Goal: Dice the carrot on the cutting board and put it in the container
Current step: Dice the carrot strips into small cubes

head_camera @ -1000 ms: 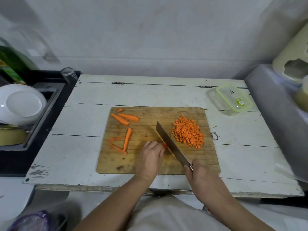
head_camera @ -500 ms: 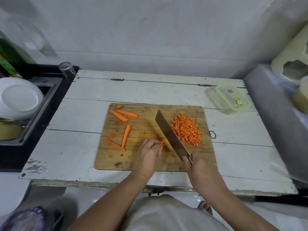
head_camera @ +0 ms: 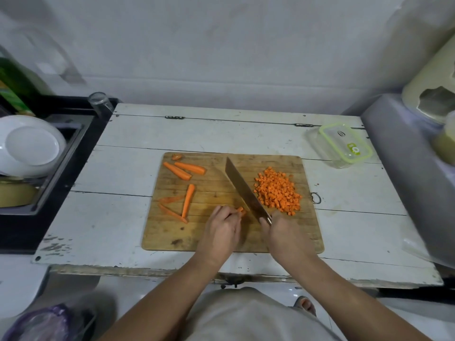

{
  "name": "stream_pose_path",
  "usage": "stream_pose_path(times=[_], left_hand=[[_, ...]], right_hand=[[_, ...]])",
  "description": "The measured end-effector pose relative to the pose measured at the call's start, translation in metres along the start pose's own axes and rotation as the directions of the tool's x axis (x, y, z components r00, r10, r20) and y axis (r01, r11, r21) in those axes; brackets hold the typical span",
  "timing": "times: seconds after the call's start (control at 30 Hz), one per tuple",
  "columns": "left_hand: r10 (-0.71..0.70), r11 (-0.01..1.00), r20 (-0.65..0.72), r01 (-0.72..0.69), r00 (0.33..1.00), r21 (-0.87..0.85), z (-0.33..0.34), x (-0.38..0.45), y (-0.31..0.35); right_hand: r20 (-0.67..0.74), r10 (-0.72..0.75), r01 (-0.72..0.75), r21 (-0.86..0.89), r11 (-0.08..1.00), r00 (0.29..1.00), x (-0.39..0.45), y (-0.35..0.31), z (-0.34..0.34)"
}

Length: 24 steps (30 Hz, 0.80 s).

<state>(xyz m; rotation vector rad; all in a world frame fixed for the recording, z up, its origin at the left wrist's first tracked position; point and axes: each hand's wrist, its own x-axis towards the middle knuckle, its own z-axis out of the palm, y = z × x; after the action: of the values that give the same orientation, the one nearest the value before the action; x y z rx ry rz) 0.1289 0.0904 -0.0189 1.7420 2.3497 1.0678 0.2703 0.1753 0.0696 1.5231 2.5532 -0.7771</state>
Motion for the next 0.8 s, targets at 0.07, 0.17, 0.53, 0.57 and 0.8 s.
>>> stream_pose_path(times=[0.07,0.17,0.53,0.57,0.8], left_hand=[[0.001,1.0,0.0,-0.001,1.0,0.001,-0.001,-0.001,-0.001],[-0.004,1.0,-0.005,0.004,1.0,0.004,0.001,-0.001,-0.003],[-0.003,1.0,-0.007,0.004,1.0,0.017,0.0,0.0,-0.001],[0.018,1.0,-0.007,-0.018,1.0,0.025,-0.001,0.001,-0.001],[0.107,0.993,0.033,-0.108,0.994,0.042,-0.006,-0.008,-0.012]], right_hand=[[-0.01,0.009,-0.009,0.033,0.999,1.0,-0.011,0.009,-0.003],[0.0,-0.001,0.001,0.028,1.0,1.0,-0.027,0.02,-0.006],[-0.005,-0.03,0.029,-0.155,0.988,1.0,-0.028,0.002,0.006],[-0.011,-0.023,0.022,-0.145,0.989,1.0,-0.02,-0.003,0.007],[-0.035,0.027,-0.025,0.054,0.998,0.999,-0.007,0.004,0.003]])
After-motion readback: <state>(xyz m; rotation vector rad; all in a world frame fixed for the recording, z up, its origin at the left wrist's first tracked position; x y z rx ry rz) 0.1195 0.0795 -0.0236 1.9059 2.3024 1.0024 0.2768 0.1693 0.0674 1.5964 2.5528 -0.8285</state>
